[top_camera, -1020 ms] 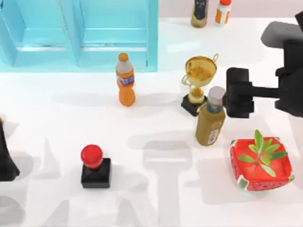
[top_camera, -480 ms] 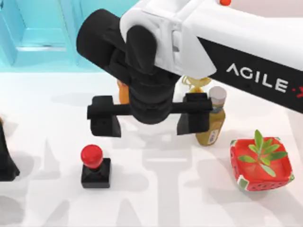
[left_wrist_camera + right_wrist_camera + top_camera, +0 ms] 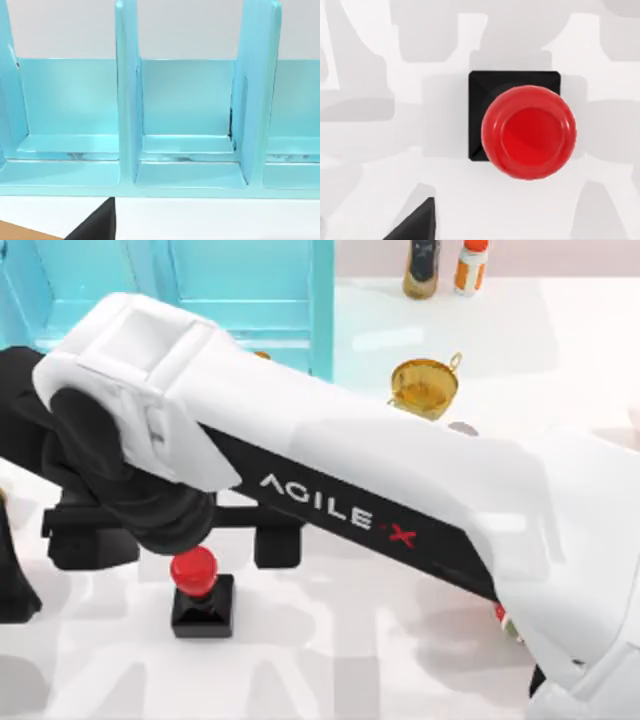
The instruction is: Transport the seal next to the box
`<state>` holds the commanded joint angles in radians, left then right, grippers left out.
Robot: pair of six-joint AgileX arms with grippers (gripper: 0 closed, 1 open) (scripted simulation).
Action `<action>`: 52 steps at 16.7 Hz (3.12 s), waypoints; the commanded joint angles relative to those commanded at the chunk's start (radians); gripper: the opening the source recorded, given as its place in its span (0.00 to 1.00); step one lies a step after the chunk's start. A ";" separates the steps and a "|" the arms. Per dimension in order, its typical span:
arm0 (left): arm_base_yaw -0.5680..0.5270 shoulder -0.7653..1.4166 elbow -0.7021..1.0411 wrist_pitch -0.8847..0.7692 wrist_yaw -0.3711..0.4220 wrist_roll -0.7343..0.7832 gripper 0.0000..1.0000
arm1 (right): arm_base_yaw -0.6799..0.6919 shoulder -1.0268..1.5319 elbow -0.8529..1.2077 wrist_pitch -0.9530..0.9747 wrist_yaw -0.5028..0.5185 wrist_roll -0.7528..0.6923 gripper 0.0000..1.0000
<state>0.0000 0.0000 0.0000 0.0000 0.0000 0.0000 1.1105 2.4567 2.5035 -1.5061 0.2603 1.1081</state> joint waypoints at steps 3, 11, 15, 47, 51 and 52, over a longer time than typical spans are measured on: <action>0.000 0.000 0.000 0.000 0.000 0.000 1.00 | 0.019 0.041 0.070 -0.015 0.020 0.028 1.00; 0.000 0.000 0.000 0.000 0.000 0.000 1.00 | 0.010 0.038 0.028 0.026 0.018 0.019 1.00; 0.000 0.000 0.000 0.000 0.000 0.000 1.00 | -0.012 0.036 -0.143 0.204 0.016 -0.004 1.00; 0.000 0.000 0.000 0.000 0.000 0.000 1.00 | -0.030 0.040 -0.311 0.379 0.013 -0.024 0.00; 0.000 0.000 0.000 0.000 0.000 0.000 1.00 | -0.032 0.049 -0.200 0.277 0.013 -0.020 0.00; 0.000 0.000 0.000 0.000 0.000 0.000 1.00 | -0.032 0.051 -0.162 0.241 0.013 -0.021 0.00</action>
<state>0.0000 0.0000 0.0000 0.0000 0.0000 0.0000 1.0789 2.5073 2.3418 -1.2647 0.2731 1.0866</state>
